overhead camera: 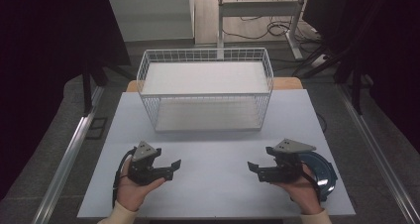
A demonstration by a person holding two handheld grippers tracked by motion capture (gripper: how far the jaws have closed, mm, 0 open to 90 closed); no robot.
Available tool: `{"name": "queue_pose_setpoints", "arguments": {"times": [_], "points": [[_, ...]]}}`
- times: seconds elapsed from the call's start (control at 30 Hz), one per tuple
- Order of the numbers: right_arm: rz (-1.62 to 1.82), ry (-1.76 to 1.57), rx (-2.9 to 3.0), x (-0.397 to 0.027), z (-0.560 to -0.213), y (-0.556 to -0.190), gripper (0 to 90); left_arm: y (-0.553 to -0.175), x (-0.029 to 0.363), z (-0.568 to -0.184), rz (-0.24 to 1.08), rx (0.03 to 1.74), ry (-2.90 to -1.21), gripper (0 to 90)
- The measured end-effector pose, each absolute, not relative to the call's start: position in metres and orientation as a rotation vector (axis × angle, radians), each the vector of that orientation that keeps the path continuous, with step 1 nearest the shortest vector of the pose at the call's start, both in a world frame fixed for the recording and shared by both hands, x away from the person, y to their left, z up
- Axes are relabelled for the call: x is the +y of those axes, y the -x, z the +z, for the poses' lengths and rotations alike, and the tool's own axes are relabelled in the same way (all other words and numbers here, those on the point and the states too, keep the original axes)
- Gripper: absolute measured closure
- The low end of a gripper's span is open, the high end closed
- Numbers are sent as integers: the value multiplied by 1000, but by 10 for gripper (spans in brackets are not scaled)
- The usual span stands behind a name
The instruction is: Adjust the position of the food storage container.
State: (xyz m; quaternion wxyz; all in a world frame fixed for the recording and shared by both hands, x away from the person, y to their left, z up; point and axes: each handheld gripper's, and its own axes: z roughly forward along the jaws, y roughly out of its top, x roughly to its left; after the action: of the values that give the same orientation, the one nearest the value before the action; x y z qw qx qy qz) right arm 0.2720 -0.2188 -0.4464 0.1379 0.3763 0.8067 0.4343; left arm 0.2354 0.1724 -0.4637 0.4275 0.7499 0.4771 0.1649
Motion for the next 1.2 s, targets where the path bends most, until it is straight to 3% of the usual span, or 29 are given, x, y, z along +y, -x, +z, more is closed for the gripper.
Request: {"name": "queue_pose_setpoints", "arguments": {"times": [1.2], "points": [[1207,-1139,2302,-242,-436,-275,344,-235,177,-469,388,1238,-1922,174]]}}
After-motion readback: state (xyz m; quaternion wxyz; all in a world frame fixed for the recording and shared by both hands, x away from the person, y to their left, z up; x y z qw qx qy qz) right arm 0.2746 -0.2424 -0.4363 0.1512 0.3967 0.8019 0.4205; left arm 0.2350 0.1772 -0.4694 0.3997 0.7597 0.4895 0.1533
